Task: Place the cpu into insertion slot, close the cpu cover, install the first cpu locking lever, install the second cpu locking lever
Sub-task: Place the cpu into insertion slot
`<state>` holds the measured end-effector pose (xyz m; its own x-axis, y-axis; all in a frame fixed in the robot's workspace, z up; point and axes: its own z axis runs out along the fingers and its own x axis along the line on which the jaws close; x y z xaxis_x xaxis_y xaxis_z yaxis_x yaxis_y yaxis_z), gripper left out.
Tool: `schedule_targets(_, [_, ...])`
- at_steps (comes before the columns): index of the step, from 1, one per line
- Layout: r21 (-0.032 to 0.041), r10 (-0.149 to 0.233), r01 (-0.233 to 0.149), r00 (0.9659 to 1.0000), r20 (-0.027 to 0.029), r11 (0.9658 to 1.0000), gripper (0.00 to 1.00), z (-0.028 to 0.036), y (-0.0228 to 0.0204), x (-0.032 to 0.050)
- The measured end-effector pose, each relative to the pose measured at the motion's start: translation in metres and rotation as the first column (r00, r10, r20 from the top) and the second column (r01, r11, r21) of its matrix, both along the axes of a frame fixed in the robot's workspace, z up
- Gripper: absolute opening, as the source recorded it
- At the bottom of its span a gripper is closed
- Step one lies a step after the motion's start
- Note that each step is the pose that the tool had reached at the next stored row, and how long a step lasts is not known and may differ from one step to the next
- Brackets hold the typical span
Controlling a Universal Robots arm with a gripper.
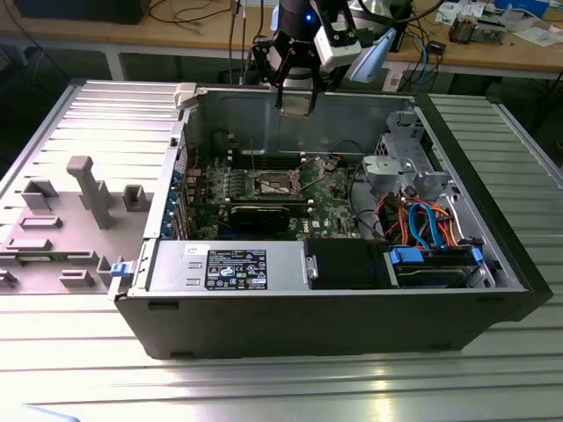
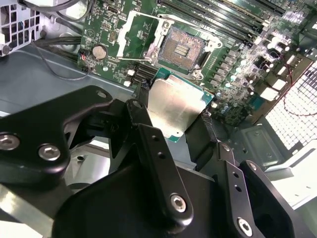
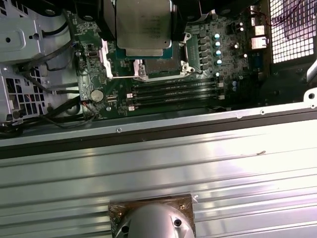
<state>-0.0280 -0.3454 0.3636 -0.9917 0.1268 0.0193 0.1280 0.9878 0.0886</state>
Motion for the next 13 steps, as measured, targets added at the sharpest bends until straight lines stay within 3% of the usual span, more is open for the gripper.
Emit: schedule_targets(13, [0.0000, -0.002, 0.002, 1.0000, -0.0001, 1.0000, 0.54, 0.0000, 0.0000, 0.0000])
